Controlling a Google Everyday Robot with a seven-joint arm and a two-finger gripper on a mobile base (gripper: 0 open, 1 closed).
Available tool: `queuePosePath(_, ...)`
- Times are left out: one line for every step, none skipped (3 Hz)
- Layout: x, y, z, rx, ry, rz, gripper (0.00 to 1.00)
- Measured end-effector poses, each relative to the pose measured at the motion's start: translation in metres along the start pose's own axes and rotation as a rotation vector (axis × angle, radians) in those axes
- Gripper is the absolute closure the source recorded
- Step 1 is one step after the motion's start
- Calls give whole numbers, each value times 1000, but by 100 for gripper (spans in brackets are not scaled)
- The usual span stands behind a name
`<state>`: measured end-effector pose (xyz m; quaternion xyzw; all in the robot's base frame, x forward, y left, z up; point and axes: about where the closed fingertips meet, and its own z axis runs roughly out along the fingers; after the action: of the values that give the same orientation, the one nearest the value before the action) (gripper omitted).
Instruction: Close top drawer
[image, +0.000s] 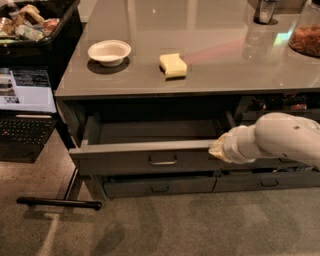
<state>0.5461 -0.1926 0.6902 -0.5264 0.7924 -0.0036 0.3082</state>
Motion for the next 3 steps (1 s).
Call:
queuePosePath(-17, -13, 0, 83, -1, 37, 100)
queuePosePath(-22, -18, -8, 131, 0, 71, 100)
queuePosePath(-16, -18, -3, 89, -4, 127, 100)
